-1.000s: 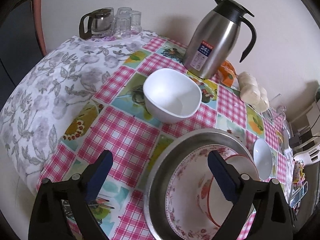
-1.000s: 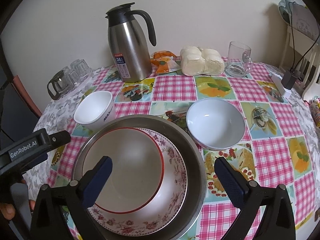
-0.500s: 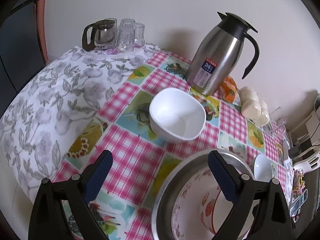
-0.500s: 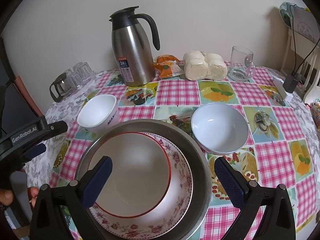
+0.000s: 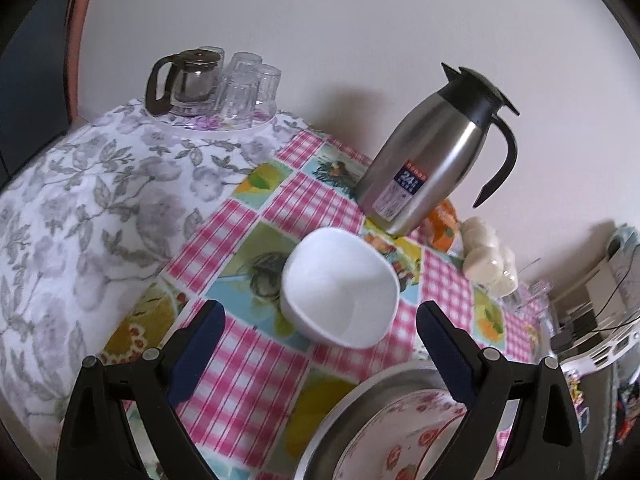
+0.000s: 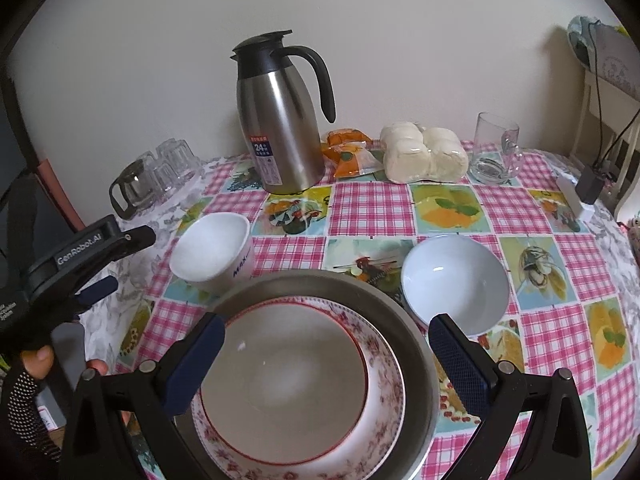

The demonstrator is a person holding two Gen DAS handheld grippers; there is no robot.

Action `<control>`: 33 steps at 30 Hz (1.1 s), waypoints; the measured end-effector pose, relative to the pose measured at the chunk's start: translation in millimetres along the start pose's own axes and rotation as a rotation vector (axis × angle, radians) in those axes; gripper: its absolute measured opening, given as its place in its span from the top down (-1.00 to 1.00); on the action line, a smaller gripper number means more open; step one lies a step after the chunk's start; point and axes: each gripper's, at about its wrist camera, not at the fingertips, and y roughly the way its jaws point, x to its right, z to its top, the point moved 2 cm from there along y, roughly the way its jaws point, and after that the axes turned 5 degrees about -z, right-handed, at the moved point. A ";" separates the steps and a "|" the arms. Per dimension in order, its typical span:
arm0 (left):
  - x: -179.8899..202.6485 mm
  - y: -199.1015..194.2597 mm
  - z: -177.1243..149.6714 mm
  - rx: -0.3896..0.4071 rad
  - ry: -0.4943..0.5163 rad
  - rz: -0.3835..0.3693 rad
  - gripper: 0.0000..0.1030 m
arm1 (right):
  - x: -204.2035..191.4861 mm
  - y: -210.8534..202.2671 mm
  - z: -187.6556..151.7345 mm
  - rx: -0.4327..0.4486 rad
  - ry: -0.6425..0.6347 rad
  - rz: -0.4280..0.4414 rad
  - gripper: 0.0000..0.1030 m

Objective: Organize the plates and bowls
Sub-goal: 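Move the right tool to the rim of the white bowl beside the kettle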

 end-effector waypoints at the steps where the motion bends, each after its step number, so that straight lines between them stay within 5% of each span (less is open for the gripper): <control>1: -0.7 1.2 2.7 0.000 -0.003 -0.008 -0.87 | 0.0 1.5 2.8 -0.003 0.007 0.005 -1.00; 18: -29.4 15.2 35.1 0.004 -0.070 -0.081 -0.88 | -42.8 14.5 78.1 -0.080 -0.016 0.019 -1.00; 23: -38.7 27.9 39.2 -0.035 -0.057 0.009 -0.88 | -61.9 24.0 95.3 -0.112 -0.030 0.031 -1.00; 33: -56.5 60.3 33.6 -0.128 -0.143 -0.001 -0.87 | -89.7 82.0 93.6 -0.223 -0.030 -0.049 -1.00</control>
